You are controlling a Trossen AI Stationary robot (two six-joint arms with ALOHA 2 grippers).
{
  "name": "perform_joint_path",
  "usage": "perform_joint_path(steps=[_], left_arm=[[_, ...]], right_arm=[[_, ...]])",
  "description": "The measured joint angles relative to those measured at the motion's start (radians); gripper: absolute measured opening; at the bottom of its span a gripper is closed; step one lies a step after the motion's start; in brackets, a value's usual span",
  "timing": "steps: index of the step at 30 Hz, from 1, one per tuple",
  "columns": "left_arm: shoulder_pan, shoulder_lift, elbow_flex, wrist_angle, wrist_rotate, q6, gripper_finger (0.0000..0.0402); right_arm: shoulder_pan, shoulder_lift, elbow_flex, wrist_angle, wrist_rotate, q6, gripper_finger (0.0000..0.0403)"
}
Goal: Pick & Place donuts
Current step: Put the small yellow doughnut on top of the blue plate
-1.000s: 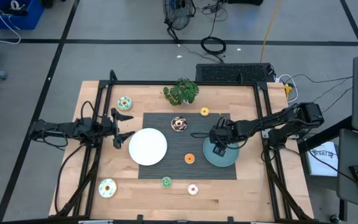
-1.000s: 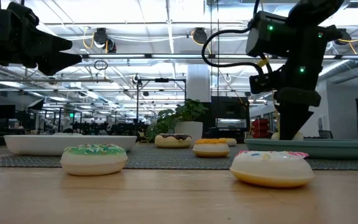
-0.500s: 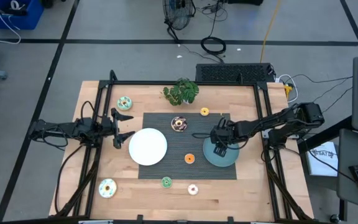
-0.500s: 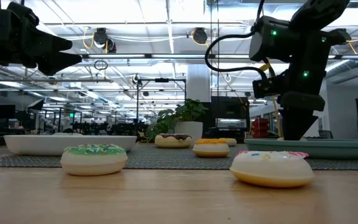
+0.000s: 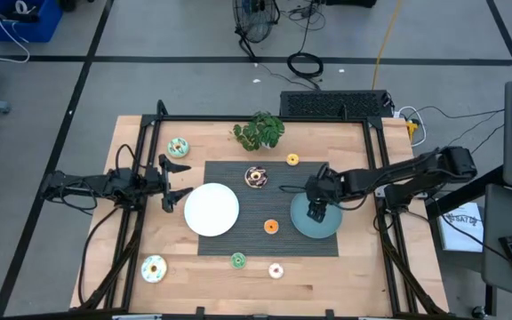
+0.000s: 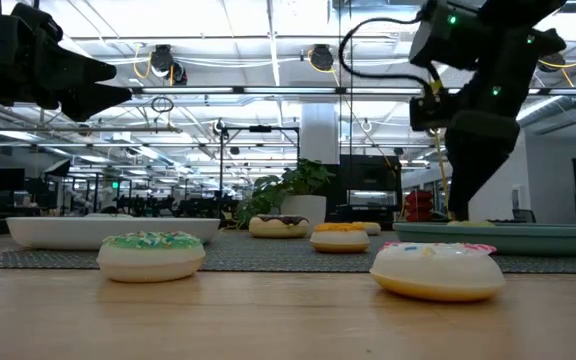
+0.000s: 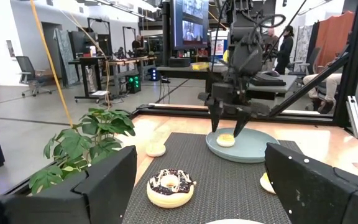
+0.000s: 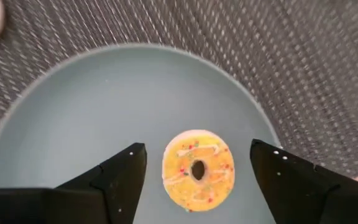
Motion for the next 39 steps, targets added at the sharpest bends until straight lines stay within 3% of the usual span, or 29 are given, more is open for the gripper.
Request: perform_joint_path(steps=[10, 16, 22, 28, 33, 39], left_arm=[[0.0, 0.0, 0.0, 0.0, 0.0, 0.0, 0.0349], [0.0, 0.0, 0.0, 0.0, 0.0, 0.0, 0.0349], [0.0, 0.0, 0.0, -0.001, 0.0, 0.0, 0.0349], [0.0, 0.0, 0.0, 0.0, 0.0, 0.0, 0.0349], [0.0, 0.0, 0.0, -0.001, -0.006, 0.0, 0.0349], [0.0, 0.0, 0.0, 0.0, -0.005, 0.0, 0.0349]], right_arm=[[-0.085, -0.128, 0.0, 0.073, 0.162, -0.122, 0.0259], [-0.171, -0.084, 0.001, 0.288, 0.071, -0.281, 0.0265], [-0.265, 0.02, 0.002, 0.416, 0.07, -0.373, 0.026], [-0.363, 0.128, 0.043, 0.386, 0.066, -0.387, 0.0267], [-0.42, 0.204, 0.097, 0.375, -0.067, -0.361, 0.0289], [-0.45, 0.261, 0.108, 0.351, -0.086, -0.368, 0.0301]])
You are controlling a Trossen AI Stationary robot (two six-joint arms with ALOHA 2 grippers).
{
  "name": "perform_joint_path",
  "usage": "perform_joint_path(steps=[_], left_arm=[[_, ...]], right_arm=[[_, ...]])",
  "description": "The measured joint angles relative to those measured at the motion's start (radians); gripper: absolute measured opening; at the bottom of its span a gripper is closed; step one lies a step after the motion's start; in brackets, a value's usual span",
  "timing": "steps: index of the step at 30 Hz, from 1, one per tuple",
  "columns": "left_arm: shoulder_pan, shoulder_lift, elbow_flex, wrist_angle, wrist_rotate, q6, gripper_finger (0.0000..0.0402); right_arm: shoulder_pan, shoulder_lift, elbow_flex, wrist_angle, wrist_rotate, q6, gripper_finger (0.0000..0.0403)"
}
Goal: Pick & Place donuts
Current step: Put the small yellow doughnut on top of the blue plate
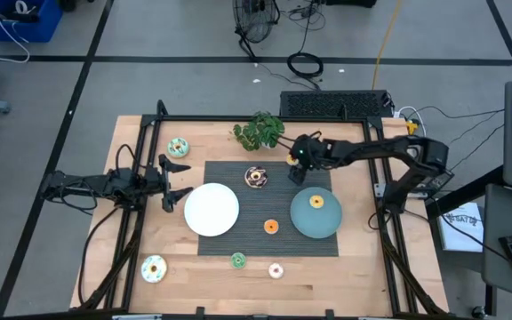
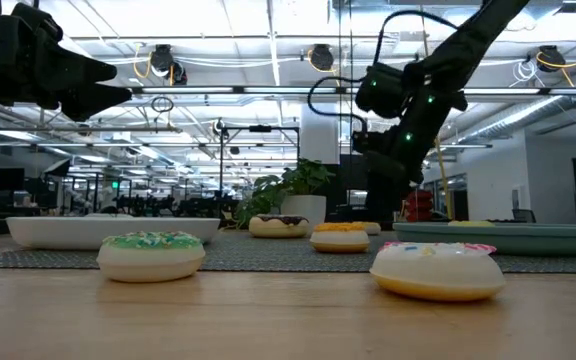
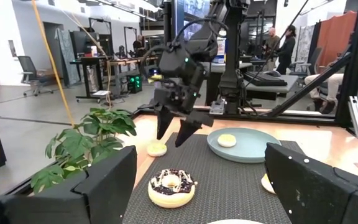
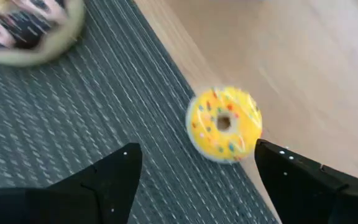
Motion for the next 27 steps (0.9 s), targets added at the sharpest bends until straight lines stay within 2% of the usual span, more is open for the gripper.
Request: perform_joint_path(steps=[10, 27], left_arm=[[0.0, 0.0, 0.0, 0.0, 0.005, 0.0, 0.0349], [0.0, 0.0, 0.0, 0.0, 0.005, 0.0, 0.0349]], right_arm=[[-0.02, 0.086, 0.001, 0.044, 0.0, 0.001, 0.0293], [-0.067, 0.088, 0.001, 0.077, 0.004, 0.007, 0.0288]])
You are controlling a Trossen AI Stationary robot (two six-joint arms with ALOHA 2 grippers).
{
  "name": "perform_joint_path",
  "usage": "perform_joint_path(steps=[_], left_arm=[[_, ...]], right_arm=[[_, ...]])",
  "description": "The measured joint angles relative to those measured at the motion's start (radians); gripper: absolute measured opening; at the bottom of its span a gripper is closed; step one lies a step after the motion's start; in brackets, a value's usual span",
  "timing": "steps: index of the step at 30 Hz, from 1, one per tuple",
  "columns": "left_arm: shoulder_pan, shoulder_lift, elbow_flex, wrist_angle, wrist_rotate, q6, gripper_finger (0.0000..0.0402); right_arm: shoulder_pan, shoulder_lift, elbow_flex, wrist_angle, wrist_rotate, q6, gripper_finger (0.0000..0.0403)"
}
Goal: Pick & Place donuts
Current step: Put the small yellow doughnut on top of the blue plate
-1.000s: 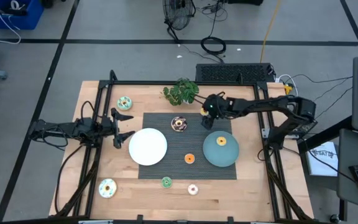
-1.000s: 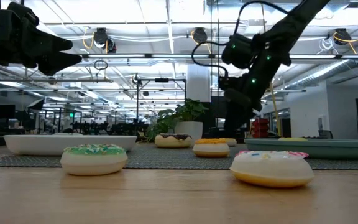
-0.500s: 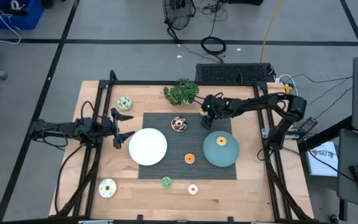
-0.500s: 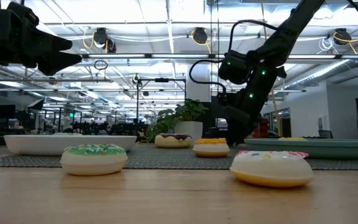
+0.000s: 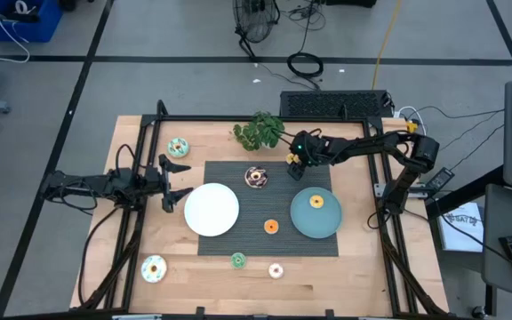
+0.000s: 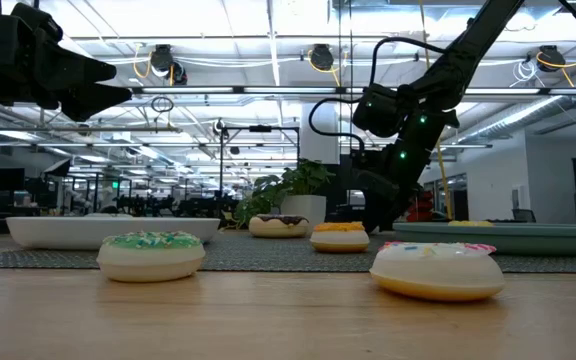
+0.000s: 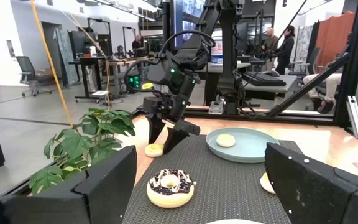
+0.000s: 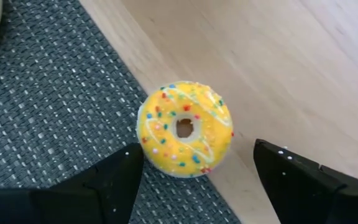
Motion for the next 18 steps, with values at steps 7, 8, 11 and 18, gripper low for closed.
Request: perform_joint_path(steps=[7, 8, 11, 18], left_arm=[[0.0, 0.0, 0.0, 0.0, 0.0, 0.0, 0.0349], [0.0, 0.0, 0.0, 0.0, 0.0, 0.0, 0.0349], [0.0, 0.0, 0.0, 0.0, 0.0, 0.0, 0.0349], [0.0, 0.0, 0.0, 0.0, 0.0, 0.0, 0.0349]], right_arm=[[0.001, 0.0, 0.0, 0.016, -0.003, 0.0, 0.0251], [0.001, 0.0, 0.0, 0.022, -0.003, 0.0, 0.0244], [0.001, 0.0, 0.0, 0.041, -0.003, 0.0, 0.0224], [0.003, 0.0, -0.001, 0.045, -0.003, -0.003, 0.0182]])
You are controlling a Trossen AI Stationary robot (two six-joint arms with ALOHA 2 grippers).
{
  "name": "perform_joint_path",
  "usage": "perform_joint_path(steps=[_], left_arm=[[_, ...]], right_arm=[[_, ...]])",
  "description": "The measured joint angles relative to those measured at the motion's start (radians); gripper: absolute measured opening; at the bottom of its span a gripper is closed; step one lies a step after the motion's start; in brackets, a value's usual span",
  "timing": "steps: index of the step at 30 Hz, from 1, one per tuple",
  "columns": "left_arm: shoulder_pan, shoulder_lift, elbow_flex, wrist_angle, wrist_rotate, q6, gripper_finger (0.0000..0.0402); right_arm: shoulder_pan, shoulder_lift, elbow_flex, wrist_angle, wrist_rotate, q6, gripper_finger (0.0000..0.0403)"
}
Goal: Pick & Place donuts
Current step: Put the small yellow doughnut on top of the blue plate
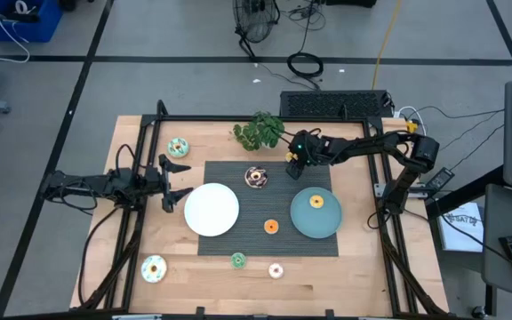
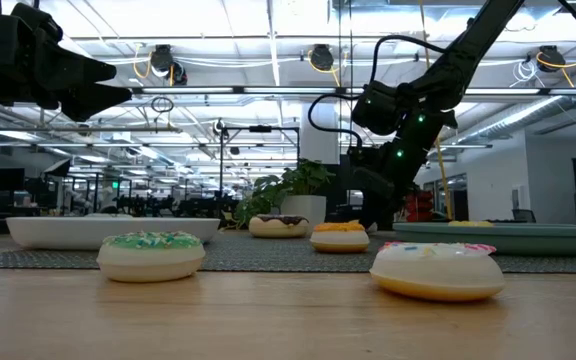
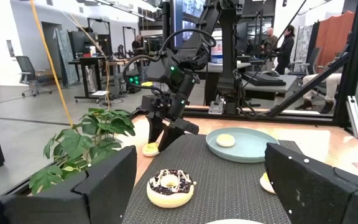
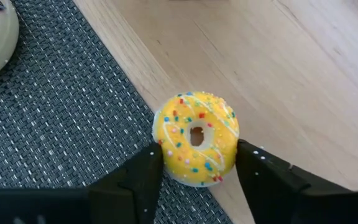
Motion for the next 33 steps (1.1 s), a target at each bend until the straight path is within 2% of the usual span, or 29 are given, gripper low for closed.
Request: perform_joint_path(steps=[8, 33], left_arm=[[0.0, 0.0, 0.0, 0.0, 0.0, 0.0, 0.0349], [0.0, 0.0, 0.0, 0.0, 0.0, 0.0, 0.0349]], right_arm=[[0.001, 0.0, 0.0, 0.0, -0.003, 0.002, 0.0162], [0.001, 0.0, 0.0, -0.001, -0.003, 0.003, 0.0156]])
